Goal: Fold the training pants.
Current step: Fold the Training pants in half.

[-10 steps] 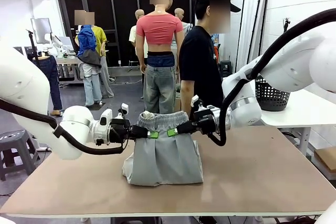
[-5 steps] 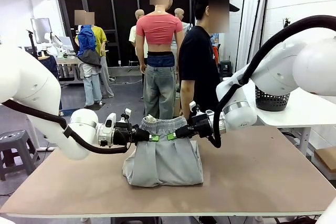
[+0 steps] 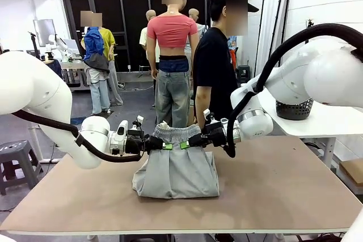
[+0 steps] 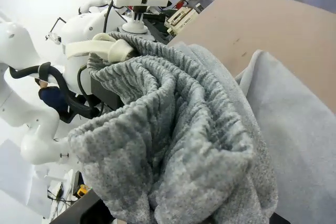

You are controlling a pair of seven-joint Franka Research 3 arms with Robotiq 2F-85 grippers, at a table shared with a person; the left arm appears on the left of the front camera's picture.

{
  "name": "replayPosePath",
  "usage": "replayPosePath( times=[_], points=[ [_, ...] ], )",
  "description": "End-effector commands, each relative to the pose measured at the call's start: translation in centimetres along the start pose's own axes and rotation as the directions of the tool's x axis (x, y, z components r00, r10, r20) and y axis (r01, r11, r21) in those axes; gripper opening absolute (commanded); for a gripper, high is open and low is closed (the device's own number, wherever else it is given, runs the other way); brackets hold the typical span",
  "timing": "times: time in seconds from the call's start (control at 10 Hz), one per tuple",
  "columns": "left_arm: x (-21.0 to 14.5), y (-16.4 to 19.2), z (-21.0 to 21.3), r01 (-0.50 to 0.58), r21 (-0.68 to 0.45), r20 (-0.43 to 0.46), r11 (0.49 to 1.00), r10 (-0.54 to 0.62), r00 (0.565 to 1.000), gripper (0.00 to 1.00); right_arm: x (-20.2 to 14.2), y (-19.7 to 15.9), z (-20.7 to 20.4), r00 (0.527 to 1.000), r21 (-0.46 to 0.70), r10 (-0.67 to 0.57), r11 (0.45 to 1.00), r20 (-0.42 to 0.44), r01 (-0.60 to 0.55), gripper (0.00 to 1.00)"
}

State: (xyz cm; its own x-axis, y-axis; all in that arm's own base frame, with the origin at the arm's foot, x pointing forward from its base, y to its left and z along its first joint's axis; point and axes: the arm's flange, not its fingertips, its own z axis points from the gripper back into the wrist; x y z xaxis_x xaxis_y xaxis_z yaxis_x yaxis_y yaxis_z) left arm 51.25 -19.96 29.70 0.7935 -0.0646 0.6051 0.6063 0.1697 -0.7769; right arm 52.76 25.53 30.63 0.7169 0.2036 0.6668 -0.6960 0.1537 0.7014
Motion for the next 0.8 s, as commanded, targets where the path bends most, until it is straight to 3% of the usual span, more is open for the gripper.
replayPosePath(
  times=[0.0, 0.3, 0.5, 0.7],
  points=[
    [-0.2, 0.1, 0.2, -0.006, 0.004, 0.004, 1.000, 0.006, 1.000, 0.00, -0.3, -0.1, 0.0, 1.000, -0.005, -0.005, 1.000, 0.001, 0.005, 0.00],
    [0.6, 0.9, -0.2, -0.024, 0.038, 0.000, 0.999, 0.024, 1.000, 0.00, 0.5, -1.0, 0.0, 0.999, -0.018, -0.025, 1.000, 0.033, 0.025, 0.00],
    [1.4, 3.3, -0.7, -0.136, 0.086, -0.004, 0.987, 0.136, 0.991, 0.00, 0.6, -3.5, 0.0, 0.992, -0.033, -0.115, 0.993, 0.046, 0.117, 0.00],
    [1.8, 4.8, -0.6, -0.176, 0.111, -0.001, 0.978, 0.177, 0.984, 0.00, 0.4, -5.1, 0.2, 0.986, -0.052, -0.156, 0.986, 0.056, 0.159, 0.00]
  ],
)
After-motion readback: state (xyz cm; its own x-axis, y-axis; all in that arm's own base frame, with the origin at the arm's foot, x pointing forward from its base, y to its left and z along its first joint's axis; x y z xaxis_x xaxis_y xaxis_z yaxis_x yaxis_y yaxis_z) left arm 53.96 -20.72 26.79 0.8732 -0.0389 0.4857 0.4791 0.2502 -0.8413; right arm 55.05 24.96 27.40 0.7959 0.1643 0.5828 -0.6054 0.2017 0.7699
